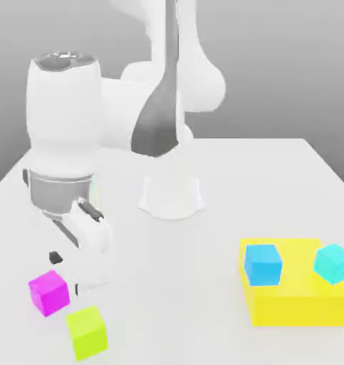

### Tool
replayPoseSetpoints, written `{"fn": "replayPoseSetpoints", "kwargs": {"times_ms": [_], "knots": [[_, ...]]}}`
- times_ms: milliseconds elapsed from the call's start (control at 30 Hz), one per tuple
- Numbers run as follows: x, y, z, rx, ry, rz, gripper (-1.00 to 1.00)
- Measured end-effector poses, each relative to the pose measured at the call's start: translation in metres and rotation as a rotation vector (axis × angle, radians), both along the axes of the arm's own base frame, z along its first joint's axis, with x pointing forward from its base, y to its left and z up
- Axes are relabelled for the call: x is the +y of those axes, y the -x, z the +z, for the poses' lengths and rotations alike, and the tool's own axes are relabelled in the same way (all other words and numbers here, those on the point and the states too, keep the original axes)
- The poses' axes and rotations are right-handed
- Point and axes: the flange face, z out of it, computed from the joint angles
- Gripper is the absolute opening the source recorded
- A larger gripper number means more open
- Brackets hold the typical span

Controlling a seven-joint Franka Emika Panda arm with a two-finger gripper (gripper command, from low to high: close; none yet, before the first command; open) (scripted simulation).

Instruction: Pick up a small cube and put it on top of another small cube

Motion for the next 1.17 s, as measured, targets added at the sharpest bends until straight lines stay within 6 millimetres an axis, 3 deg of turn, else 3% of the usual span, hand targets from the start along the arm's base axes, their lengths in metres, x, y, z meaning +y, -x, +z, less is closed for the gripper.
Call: {"fn": "replayPoseSetpoints", "kwargs": {"times_ms": [200, 233, 467, 633, 767, 867, 900, 1033, 1067, 1167], "knots": [[-0.004, 0.010, -0.085, 0.040, -0.040, -0.072, 0.00], [-0.003, 0.011, -0.095, 0.041, -0.040, -0.072, -1.00], [-0.003, 0.011, -0.095, 0.039, -0.039, -0.072, -1.00], [-0.005, 0.012, -0.041, 0.040, -0.039, -0.078, -1.00], [-0.052, 0.053, -0.006, 0.038, -0.040, -0.261, -1.00], [-0.097, 0.099, 0.013, 0.033, -0.045, -0.447, -1.00], [-0.110, 0.110, 0.010, 0.031, -0.046, -0.494, -1.00], [-0.096, 0.103, -0.029, 0.032, -0.045, -0.464, -1.00], [-0.095, 0.103, -0.040, 0.032, -0.046, -0.463, 1.00], [-0.095, 0.103, -0.040, 0.032, -0.046, -0.463, 1.00]]}}
